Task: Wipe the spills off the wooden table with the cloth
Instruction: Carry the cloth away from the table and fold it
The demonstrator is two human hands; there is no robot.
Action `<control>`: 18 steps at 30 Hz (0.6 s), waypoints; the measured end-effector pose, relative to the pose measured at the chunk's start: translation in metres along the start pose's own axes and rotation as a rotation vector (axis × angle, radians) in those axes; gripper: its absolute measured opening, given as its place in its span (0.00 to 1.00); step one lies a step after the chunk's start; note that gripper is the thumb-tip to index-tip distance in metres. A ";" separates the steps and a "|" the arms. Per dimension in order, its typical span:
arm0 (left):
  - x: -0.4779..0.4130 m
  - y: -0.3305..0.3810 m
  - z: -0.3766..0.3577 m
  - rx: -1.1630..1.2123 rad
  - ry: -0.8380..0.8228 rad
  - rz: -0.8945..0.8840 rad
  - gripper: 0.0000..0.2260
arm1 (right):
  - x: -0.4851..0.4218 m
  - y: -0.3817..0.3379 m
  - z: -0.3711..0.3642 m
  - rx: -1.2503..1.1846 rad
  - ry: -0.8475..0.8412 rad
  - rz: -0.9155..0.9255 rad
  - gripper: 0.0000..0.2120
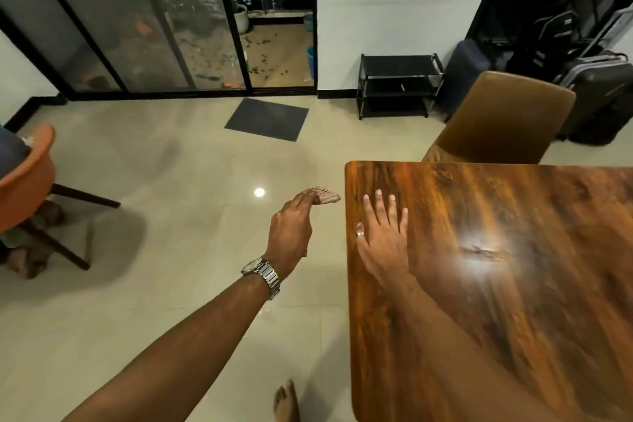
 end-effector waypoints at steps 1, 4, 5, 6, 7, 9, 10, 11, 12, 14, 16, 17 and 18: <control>-0.005 -0.009 0.004 -0.018 -0.001 -0.008 0.25 | -0.004 -0.010 0.001 -0.002 0.007 -0.009 0.29; -0.017 -0.027 0.009 -0.020 -0.004 -0.022 0.25 | -0.016 -0.026 0.004 0.002 0.003 -0.031 0.29; -0.022 -0.031 0.009 -0.002 -0.007 -0.028 0.25 | -0.020 -0.028 0.005 0.001 0.000 -0.040 0.29; -0.028 -0.033 0.009 0.021 -0.009 -0.034 0.25 | -0.024 -0.028 0.006 -0.002 0.002 -0.048 0.29; -0.035 -0.034 0.008 0.043 -0.008 -0.042 0.23 | -0.029 -0.027 0.006 -0.004 0.006 -0.057 0.29; -0.050 -0.033 0.007 0.058 0.004 -0.062 0.20 | -0.038 -0.022 0.006 -0.001 0.011 -0.075 0.29; -0.060 -0.032 0.008 0.064 0.013 -0.064 0.18 | -0.043 -0.018 0.006 0.000 0.015 -0.084 0.29; -0.071 -0.030 0.009 0.071 0.023 -0.066 0.17 | -0.050 -0.014 0.006 -0.001 0.021 -0.091 0.29; -0.082 -0.027 0.011 0.075 0.032 -0.071 0.17 | -0.057 -0.009 0.005 -0.004 0.027 -0.098 0.29; -0.107 -0.022 0.015 0.071 0.045 -0.105 0.18 | -0.076 0.002 0.006 -0.014 0.036 -0.114 0.29; -0.138 -0.020 0.017 0.067 0.031 -0.129 0.19 | -0.101 0.011 0.009 -0.025 0.040 -0.142 0.29; -0.155 -0.018 0.018 0.057 0.027 -0.135 0.20 | -0.116 0.015 0.012 -0.030 0.045 -0.156 0.29; -0.170 -0.018 0.019 0.044 0.029 -0.140 0.21 | -0.130 0.019 0.015 -0.037 0.050 -0.168 0.29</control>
Point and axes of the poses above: each hand's wrist, its own x-axis away from the middle knuckle, its own z-axis out of the back of the hand, y = z × x, the point moved 4 cm from there along -x, towards the middle knuckle, and after that the axes turned 12 degrees about -y, right-handed, at the moved point
